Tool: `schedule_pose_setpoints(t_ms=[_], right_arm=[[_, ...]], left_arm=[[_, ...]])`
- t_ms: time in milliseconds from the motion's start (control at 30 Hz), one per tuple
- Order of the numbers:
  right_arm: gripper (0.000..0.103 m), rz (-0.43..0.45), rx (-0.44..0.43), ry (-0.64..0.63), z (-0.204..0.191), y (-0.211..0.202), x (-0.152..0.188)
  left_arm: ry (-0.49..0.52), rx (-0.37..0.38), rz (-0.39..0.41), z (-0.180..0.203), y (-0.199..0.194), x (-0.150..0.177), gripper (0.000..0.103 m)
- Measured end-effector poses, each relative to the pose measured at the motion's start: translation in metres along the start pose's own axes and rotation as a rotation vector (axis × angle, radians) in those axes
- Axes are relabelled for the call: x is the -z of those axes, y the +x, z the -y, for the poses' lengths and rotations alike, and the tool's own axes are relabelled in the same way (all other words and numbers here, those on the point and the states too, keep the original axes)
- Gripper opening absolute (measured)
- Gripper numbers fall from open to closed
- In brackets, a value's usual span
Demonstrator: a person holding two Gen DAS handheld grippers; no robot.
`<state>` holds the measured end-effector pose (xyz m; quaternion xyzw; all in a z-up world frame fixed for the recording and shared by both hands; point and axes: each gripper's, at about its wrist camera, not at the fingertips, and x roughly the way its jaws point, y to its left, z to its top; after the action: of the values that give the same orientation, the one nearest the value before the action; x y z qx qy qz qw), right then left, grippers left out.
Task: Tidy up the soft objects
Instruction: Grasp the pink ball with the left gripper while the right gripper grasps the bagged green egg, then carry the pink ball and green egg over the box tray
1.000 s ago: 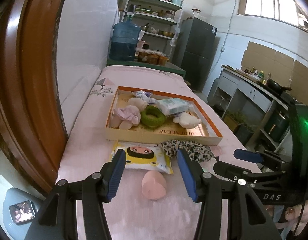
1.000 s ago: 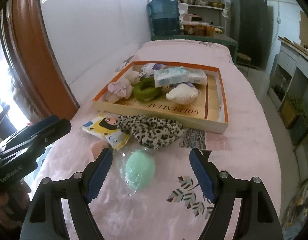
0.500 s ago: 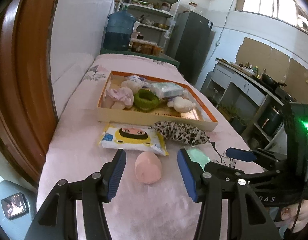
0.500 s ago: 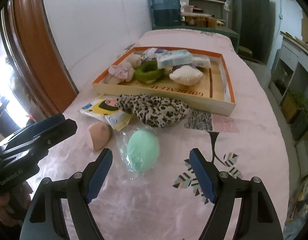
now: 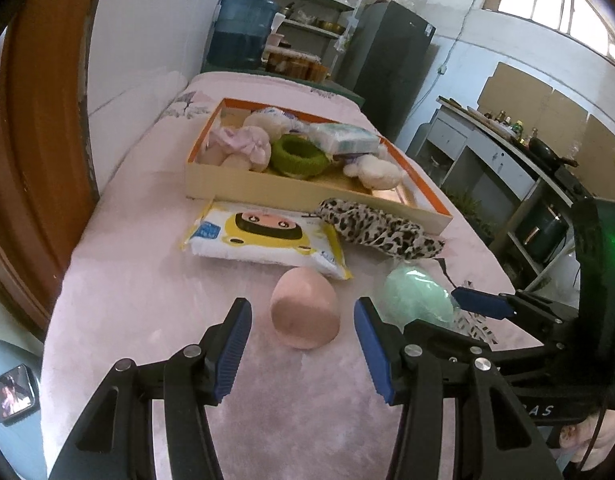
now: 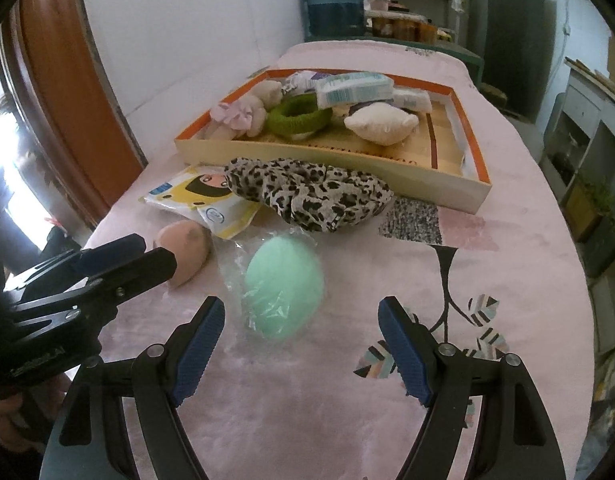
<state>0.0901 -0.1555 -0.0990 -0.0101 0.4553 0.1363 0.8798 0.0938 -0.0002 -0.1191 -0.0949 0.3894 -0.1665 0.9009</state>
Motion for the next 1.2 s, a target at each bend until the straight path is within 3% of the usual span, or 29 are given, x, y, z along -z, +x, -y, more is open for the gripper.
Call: schedule_pose_setpoints(t_ms=[433,500,567,633,1200], right_arm=[[0.080,-0.004,0.025,-0.014,0.002,0.011,-0.001],[0.072,0.001,0.024,-0.011,0.003,0.012,-0.001],[0.052,0.006,0.007,-0.002,0.003,0.010,-0.001],[0.043,0.011,-0.012,0.007,0.003,0.010,-0.002],[0.042,0.030,-0.050,0.009,-0.005,-0.008,0.002]], left_arm=[[-0.031,0.016,-0.037,-0.005,0.018,-0.002,0.053],[-0.036,0.017,-0.046,-0.006,0.020,-0.002,0.053],[-0.040,0.019,-0.044,-0.007,0.021,-0.002,0.045],[-0.042,0.041,-0.042,-0.008,0.019,-0.001,0.039],[-0.037,0.043,-0.004,-0.005,0.004,0.001,0.039]])
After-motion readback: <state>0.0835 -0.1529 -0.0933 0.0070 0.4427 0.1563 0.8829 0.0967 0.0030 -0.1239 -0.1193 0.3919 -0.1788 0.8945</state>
